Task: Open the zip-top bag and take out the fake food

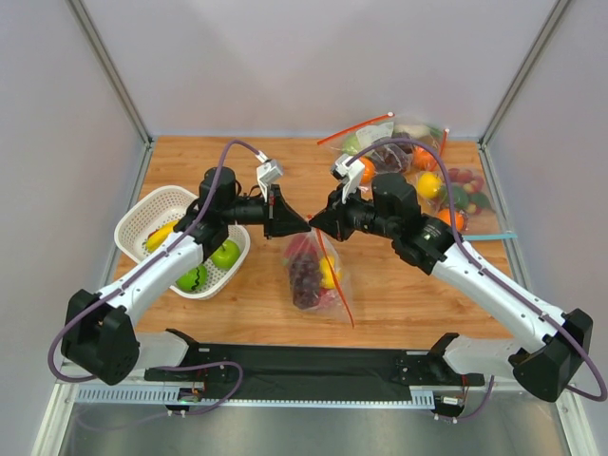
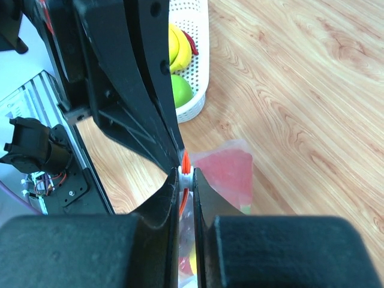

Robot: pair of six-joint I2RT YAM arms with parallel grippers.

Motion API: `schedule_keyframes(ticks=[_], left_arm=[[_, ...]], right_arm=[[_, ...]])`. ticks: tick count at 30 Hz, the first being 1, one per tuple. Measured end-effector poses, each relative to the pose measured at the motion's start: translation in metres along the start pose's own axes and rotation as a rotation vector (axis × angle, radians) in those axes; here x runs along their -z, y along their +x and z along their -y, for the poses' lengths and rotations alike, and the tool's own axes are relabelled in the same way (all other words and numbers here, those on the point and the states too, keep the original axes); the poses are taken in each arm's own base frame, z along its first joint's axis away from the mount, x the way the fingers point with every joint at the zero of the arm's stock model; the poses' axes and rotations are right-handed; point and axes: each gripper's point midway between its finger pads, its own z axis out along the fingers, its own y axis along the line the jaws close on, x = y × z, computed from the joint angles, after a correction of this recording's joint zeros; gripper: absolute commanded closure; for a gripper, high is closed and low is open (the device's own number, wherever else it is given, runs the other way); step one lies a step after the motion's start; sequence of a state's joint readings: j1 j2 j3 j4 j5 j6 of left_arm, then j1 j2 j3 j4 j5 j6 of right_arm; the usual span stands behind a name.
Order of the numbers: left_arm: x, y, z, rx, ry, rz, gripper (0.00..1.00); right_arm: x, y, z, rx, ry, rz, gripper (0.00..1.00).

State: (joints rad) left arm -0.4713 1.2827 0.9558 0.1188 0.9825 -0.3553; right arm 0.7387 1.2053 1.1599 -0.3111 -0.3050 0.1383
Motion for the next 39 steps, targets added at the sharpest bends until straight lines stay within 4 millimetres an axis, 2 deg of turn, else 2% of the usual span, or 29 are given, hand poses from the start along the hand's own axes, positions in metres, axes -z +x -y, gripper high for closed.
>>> schedule_keyframes(ticks=[14,25,32,39], left_arm=[[0.015,-0.014,-0.016,0.022,-0.067,0.060,1.00],[0.051,-0.038,-0.052,0.015,-0.255,0.157,1.00],[0.070,-0.038,-0.080,0.056,-0.408,0.187,1.00],[0.092,-0.037,-0.107,0.097,-0.549,0.215,1.00]], right_arm=[[0.001,0.015,0.000,0.002,0.014,-0.045,1.00],[0.005,0.035,0.006,-0.009,0.047,-0.111,1.00],[0.009,0.042,0.009,-0.012,0.072,-0.133,1.00],[0.024,0.066,0.016,-0.024,0.121,-0.193,1.00]])
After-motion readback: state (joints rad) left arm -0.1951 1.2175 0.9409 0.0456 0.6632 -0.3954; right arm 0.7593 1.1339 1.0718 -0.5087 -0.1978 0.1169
